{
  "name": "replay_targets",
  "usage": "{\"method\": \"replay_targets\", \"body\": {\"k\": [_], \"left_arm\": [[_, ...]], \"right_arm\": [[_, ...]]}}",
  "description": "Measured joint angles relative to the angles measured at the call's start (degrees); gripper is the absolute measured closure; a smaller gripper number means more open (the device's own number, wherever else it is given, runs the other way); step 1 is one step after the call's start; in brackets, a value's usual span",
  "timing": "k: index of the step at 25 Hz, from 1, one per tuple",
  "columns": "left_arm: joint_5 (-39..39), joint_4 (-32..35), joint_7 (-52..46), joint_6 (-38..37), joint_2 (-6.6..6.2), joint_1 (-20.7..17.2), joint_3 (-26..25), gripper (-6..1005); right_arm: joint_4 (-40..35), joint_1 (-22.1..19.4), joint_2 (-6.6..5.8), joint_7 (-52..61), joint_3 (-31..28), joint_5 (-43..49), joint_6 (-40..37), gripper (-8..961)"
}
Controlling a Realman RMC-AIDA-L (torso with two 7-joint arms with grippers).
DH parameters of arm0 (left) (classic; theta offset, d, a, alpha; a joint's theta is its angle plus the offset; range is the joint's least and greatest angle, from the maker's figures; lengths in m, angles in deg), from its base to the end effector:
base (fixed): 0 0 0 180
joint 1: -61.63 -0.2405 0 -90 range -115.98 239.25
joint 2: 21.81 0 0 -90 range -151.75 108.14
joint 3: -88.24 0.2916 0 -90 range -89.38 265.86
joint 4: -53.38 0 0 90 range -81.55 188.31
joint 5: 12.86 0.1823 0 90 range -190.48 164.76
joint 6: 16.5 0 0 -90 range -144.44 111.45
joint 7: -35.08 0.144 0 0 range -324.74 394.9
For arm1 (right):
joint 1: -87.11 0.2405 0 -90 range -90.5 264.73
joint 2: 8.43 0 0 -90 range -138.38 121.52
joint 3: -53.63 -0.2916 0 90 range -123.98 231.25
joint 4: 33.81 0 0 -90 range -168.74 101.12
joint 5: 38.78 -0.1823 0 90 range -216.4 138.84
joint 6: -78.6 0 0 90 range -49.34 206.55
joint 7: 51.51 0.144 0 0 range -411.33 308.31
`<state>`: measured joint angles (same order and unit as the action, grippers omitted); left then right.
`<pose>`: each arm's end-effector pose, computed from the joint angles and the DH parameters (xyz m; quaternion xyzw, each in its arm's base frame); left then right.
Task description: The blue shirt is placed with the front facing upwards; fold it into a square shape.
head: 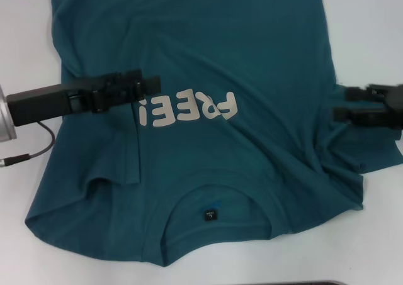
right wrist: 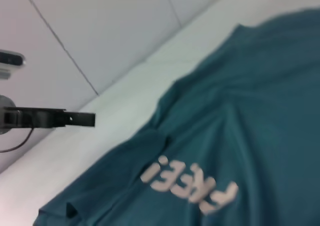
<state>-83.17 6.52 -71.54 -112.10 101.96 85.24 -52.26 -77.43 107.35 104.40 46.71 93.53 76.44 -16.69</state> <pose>-0.2636 0.2911 -0.0189 -0.8512 -0.4111 -0.3211 0.0578 0.3339 0.2786 0.0380 -0.8901 0.3858 0.2084 0.1240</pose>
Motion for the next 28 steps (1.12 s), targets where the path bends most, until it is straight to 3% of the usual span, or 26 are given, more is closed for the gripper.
{"method": "replay_targets", "body": {"k": [7, 12, 19, 28], "left_arm": [[-1.3, 2.2, 3.1, 1.3, 0.06, 0.8, 0.3, 178], [-1.0, 2.7, 5.0, 1.8, -0.01, 1.4, 0.6, 176], [-0.9, 3.0, 6.1, 3.4, -0.02, 1.5, 1.0, 175], [-0.8, 3.4, 6.2, 5.5, -0.04, 1.7, 2.9, 176]], "right_arm": [[-2.0, -1.0, -1.55, 8.2, -13.6, 11.1, -6.0, 47], [-4.8, -1.8, -1.81, 12.2, -17.9, 15.7, -6.7, 47], [-5.2, -2.2, -1.76, 14.0, -20.5, 19.0, -6.0, 47], [-2.4, -0.9, -0.92, 14.4, -18.7, 19.4, -1.8, 47]]}}
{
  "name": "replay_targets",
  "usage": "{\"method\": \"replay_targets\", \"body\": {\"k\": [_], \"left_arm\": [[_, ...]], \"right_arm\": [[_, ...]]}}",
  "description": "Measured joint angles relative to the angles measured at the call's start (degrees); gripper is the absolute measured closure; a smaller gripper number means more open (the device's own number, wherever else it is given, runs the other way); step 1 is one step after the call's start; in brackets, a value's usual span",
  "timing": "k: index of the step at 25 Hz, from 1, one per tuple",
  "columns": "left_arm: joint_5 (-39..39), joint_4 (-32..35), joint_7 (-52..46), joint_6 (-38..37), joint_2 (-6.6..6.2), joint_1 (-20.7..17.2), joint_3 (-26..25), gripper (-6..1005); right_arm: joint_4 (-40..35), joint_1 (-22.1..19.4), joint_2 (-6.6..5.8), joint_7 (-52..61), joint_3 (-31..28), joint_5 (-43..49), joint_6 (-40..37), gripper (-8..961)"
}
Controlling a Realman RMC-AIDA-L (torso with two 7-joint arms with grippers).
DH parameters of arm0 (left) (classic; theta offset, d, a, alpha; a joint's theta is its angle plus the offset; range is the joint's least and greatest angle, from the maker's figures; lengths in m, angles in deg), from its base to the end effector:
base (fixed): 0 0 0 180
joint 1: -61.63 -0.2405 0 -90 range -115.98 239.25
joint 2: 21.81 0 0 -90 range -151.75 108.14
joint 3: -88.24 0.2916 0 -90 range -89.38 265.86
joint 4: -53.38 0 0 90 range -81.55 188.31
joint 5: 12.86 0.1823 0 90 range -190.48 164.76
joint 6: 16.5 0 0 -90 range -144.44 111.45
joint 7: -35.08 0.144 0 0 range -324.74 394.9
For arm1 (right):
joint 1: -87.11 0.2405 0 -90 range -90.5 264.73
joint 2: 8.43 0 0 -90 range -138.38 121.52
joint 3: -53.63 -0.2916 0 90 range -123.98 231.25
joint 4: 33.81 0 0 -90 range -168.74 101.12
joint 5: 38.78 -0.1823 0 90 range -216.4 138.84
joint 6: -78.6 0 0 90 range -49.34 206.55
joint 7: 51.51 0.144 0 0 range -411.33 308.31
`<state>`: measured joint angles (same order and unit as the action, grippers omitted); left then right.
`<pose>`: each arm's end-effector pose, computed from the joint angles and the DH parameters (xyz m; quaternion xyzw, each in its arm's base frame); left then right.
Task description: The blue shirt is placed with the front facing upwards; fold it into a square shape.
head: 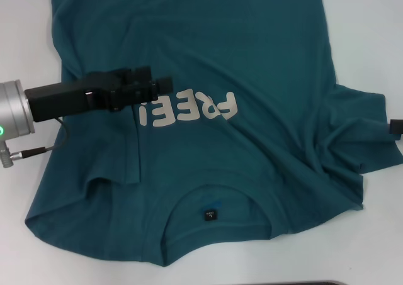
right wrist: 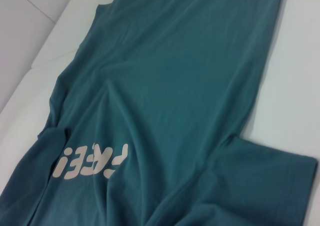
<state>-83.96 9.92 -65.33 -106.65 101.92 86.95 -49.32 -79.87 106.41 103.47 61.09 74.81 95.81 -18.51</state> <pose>-0.2609 0.3028 -0.0330 -0.8697 -0.3783 -0.3066 0.0805 0.3844 0.2539 0.0704 -0.7910 0.5639 0.1630 0.1726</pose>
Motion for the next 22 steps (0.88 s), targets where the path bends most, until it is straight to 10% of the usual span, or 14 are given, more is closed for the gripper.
{"method": "replay_targets", "body": {"k": [22], "left_arm": [[0.0, 0.7, 0.0, 2.1, -0.1, 0.0, 0.0, 181]], "right_arm": [[2.9, 1.4, 0.89, 0.2, 2.5, 0.1, 3.7, 48]]}}
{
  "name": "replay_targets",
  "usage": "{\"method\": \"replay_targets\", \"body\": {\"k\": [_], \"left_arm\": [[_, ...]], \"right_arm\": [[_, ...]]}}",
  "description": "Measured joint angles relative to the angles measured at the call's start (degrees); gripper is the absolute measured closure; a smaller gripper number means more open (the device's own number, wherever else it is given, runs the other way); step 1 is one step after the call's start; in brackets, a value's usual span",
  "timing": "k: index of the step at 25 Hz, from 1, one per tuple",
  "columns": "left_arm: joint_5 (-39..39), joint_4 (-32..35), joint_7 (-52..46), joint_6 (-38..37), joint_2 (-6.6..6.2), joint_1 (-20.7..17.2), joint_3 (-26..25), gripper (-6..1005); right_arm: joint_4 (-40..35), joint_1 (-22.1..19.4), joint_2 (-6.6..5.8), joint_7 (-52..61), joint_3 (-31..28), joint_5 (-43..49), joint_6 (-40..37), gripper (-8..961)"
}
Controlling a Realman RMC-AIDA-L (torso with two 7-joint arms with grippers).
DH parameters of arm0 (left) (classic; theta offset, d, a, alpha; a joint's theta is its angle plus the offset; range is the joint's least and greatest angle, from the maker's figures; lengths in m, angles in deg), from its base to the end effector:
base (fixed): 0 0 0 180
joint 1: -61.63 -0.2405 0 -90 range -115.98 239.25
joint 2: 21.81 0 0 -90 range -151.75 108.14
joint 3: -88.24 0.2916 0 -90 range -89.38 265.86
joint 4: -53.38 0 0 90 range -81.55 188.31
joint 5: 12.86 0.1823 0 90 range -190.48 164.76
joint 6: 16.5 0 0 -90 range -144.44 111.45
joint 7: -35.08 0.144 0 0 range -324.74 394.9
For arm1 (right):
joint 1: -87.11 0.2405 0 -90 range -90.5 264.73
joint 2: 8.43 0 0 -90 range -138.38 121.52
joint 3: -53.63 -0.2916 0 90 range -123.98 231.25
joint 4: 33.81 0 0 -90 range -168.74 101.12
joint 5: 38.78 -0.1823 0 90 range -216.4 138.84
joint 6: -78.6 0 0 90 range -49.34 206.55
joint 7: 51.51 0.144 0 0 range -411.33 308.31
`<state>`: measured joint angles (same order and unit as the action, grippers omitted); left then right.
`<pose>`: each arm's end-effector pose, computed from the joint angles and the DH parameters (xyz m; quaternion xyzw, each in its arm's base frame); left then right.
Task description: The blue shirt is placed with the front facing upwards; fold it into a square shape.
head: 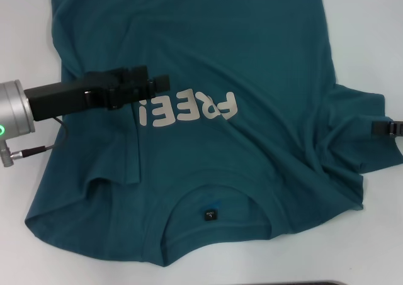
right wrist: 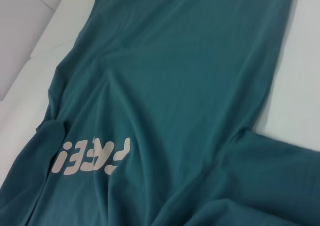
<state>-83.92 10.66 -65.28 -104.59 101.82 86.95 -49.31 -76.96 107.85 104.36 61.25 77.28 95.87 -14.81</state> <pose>-0.2653 0.3058 -0.0343 -0.8657 -0.3876 -0.3026 0.0939 0.3808 0.2637 0.0520 -0.7920 0.5673 0.1560 0.1630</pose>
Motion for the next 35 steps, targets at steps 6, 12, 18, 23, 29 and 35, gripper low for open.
{"method": "replay_targets", "body": {"k": [6, 12, 18, 23, 29, 35], "left_arm": [[0.0, 0.2, 0.0, 0.1, -0.05, 0.1, 0.0, 181], [0.0, 0.2, 0.0, 0.1, -0.06, 0.0, 0.0, 182], [0.0, 0.2, 0.0, 0.1, -0.12, -0.1, 0.0, 182], [0.0, 0.2, 0.0, 0.3, -0.15, -0.1, 0.0, 182], [0.0, 0.2, 0.2, 0.9, -0.15, -0.1, 0.0, 186], [0.0, 0.2, 0.5, 1.0, -0.09, 0.0, -0.1, 186]], "right_arm": [[0.0, 0.3, 0.17, 0.0, 0.0, 0.1, 0.1, 48], [0.0, 0.2, 0.07, 0.0, -0.2, 1.5, 1.4, 203], [0.0, 0.1, 0.22, 0.1, -0.6, 1.5, 1.5, 447], [0.0, 0.2, 0.25, 0.1, -0.6, 1.2, 1.6, 654], [0.0, 0.3, 0.52, -0.1, -0.8, 1.1, 2.4, 800], [0.0, -0.5, 0.51, -0.6, -3.7, 1.1, 3.4, 926]]}}
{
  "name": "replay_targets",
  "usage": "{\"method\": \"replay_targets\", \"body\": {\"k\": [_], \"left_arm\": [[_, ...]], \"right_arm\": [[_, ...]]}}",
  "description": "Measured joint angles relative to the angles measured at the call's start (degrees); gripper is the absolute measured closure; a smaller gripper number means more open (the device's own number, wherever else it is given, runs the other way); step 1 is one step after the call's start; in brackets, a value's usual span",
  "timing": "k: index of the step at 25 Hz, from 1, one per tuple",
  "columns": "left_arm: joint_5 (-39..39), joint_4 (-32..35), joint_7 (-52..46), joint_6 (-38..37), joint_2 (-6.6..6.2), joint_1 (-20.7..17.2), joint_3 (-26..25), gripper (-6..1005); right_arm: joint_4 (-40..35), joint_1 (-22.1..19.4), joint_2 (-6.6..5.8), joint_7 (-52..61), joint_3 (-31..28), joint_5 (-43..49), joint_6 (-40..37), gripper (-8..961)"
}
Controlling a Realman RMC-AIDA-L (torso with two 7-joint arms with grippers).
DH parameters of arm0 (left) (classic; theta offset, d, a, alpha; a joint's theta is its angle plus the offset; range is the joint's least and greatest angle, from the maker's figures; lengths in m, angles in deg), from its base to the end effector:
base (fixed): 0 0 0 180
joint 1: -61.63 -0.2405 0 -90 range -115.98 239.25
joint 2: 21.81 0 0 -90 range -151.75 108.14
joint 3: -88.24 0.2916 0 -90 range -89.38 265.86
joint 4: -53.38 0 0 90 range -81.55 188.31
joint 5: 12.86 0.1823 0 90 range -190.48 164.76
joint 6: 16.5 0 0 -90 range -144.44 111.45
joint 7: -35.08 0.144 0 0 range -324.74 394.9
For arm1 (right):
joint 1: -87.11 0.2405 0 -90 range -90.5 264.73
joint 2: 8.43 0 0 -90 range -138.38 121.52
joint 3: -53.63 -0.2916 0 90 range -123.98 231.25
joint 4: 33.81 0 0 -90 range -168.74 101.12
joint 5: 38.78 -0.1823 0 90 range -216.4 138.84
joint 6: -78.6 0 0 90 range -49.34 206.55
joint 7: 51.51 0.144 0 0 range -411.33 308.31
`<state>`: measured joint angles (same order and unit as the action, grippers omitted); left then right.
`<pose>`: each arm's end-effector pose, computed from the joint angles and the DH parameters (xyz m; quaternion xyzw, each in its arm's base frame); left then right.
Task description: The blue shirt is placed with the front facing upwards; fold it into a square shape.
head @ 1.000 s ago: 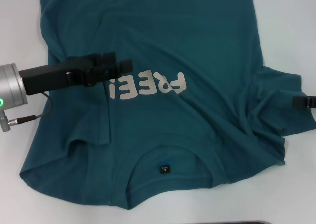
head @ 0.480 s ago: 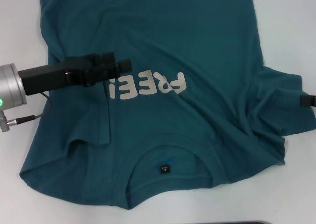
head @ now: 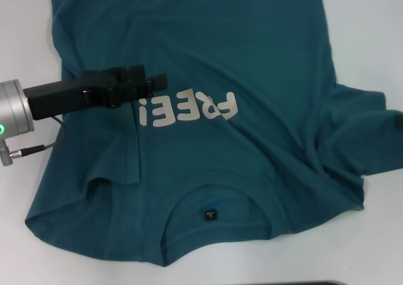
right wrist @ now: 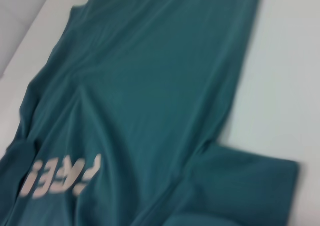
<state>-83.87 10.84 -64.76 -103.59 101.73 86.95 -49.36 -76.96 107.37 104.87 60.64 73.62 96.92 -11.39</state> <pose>-0.2676 0.3076 -0.0340 -0.8658 -0.3872 -0.2997 0.1032 0.3925 0.2637 0.0558 -0.7721 0.5793 0.1626 0.2044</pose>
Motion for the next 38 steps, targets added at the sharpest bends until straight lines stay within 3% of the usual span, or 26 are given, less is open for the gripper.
{"method": "replay_targets", "body": {"k": [11, 28, 38], "left_arm": [[-0.2, 0.0, 0.0, 0.0, 0.03, 0.2, 0.0, 186], [-0.1, 0.0, 0.0, -0.3, 0.09, 0.5, 0.1, 186], [0.0, 0.0, 0.0, -0.1, 0.13, 0.8, 0.1, 186]], "right_arm": [[-0.5, -2.1, -1.83, -0.6, -7.7, 0.0, -0.2, 942], [-0.6, -1.4, -2.73, -0.1, -7.7, 0.0, -0.9, 941], [-0.7, 0.6, -2.96, -0.6, -7.7, -3.1, -6.6, 941]]}}
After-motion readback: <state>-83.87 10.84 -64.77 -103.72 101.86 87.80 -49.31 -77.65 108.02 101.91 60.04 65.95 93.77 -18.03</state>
